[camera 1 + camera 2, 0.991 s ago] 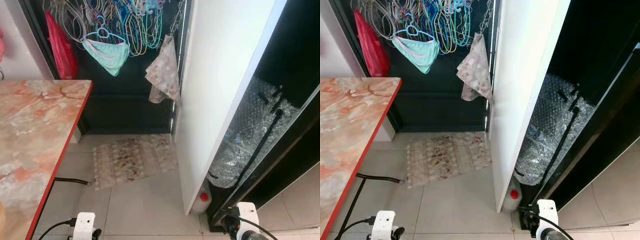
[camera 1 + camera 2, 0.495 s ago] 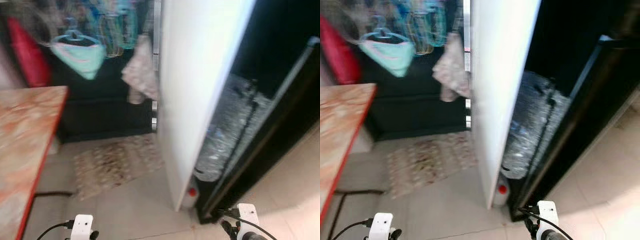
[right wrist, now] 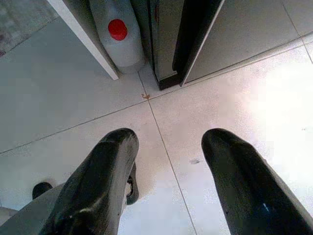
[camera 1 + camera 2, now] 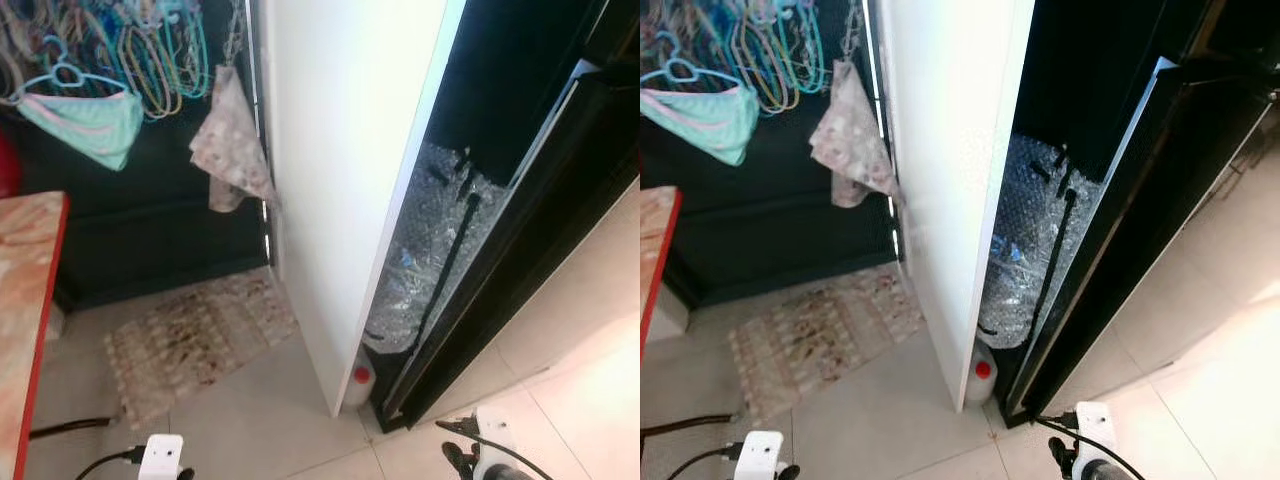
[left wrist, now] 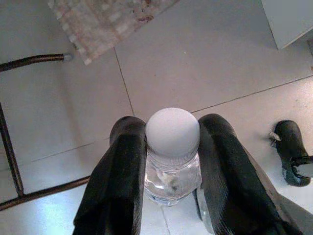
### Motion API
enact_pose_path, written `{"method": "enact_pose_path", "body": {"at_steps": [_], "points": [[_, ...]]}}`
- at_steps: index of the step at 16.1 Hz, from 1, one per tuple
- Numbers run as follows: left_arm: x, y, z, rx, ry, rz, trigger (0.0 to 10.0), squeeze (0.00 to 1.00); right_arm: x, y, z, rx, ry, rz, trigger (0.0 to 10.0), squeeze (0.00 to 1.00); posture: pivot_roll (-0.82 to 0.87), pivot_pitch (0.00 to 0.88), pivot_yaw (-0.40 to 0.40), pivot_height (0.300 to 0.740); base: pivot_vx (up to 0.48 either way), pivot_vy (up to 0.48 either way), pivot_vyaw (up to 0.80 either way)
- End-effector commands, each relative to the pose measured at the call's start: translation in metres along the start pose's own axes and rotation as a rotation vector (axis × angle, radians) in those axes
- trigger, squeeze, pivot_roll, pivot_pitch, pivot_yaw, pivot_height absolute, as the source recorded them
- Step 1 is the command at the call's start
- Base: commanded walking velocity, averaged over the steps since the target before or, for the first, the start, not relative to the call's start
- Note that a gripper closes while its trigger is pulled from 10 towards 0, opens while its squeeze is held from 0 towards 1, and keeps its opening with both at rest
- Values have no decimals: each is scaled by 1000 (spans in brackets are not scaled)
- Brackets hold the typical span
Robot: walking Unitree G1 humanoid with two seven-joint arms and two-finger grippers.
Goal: Restocking fridge
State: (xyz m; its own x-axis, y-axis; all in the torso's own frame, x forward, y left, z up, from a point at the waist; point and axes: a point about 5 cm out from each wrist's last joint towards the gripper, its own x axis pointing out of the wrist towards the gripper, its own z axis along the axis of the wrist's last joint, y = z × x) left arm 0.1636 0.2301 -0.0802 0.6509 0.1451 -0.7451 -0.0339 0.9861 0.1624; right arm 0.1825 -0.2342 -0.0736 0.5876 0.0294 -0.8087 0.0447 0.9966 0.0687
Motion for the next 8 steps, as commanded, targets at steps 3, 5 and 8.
{"method": "enact_pose_path", "body": {"at_steps": [3,5,8], "points": [[-2,0,-8,23,31,-4,10000,0,-1,-2,-2,-10,11,-9,10000,0,40,5,-4,740,0,0,-727],[-2,0,-8,25,34,-6,10000,0,-1,-1,-2,-9,11,-12,10000,0,39,0,-1,740,0,0,-725],[-2,1,-8,29,41,-8,10000,0,0,-1,-3,-7,12,-12,10000,0,39,0,1,740,0,0,-725]]}}
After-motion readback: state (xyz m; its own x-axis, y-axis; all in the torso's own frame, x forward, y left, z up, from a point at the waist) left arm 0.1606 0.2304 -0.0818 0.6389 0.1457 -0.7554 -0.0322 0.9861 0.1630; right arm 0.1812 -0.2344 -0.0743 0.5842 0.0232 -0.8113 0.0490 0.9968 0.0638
